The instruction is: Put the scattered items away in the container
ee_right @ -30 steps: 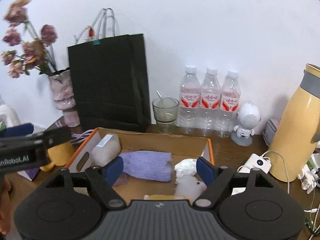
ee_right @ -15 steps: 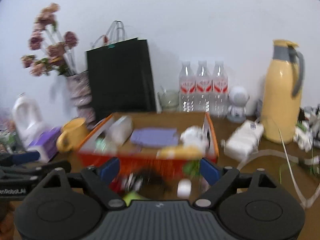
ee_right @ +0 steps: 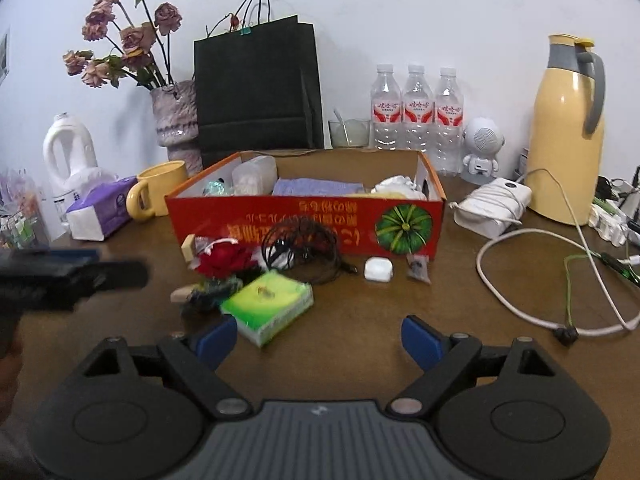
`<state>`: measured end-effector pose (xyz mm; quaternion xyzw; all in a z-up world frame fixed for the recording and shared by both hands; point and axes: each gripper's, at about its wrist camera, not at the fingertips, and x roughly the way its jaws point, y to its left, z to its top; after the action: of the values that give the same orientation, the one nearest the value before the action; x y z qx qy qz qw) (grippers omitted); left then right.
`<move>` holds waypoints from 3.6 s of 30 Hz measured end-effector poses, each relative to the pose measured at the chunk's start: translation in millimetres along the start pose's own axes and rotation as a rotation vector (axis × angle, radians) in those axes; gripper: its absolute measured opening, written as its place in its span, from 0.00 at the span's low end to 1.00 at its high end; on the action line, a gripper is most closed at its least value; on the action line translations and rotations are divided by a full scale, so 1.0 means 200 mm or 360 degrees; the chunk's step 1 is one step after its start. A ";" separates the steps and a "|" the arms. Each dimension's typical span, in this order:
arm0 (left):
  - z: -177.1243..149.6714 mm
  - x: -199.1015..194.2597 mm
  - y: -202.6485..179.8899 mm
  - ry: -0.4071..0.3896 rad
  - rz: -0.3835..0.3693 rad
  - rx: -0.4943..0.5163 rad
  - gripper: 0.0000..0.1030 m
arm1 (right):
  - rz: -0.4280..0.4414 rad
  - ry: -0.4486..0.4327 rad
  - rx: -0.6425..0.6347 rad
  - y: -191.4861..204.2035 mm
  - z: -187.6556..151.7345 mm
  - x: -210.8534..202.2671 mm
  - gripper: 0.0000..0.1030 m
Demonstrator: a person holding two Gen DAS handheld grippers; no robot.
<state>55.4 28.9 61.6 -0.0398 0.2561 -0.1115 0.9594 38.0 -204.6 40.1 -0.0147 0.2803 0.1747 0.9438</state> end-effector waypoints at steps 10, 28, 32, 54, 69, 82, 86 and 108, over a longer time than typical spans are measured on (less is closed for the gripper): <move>0.13 0.48 0.07 0.0273 -0.0100 -0.0059 0.71 | -0.0041 -0.0021 -0.0005 -0.07 0.22 0.26 0.84; 0.21 0.11 0.18 0.0006 -0.0065 -0.0258 0.20 | 0.0153 0.0107 0.0020 -0.01 0.38 0.56 0.07; 0.30 -0.07 0.14 -0.0137 -0.0036 -0.0219 0.20 | 0.0105 -0.0047 -0.0021 0.01 0.45 0.33 0.06; 0.19 -0.22 -0.04 -0.0147 -0.0044 -0.0156 0.21 | 0.0301 -0.0036 0.0185 -0.18 0.34 -0.07 0.07; 0.08 -0.04 -0.02 -0.0004 -0.0029 -0.0164 0.21 | -0.0001 0.0164 0.0033 -0.13 0.16 0.10 0.19; 0.03 -0.09 0.23 -0.0021 0.0130 -0.0319 0.21 | 0.0200 -0.0011 -0.0039 0.13 0.16 -0.01 0.65; 0.00 -0.09 0.32 0.0000 0.0177 -0.0364 0.21 | 0.0362 0.0025 -0.0121 0.31 0.16 0.07 0.68; 0.02 -0.22 0.19 -0.0070 0.0172 -0.0243 0.21 | 0.0177 -0.0023 -0.0178 0.32 0.20 0.09 0.07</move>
<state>28.8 75.9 81.3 -0.1014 0.2444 -0.0389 0.9636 50.5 -133.2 68.6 -0.0504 0.2635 0.2424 0.9324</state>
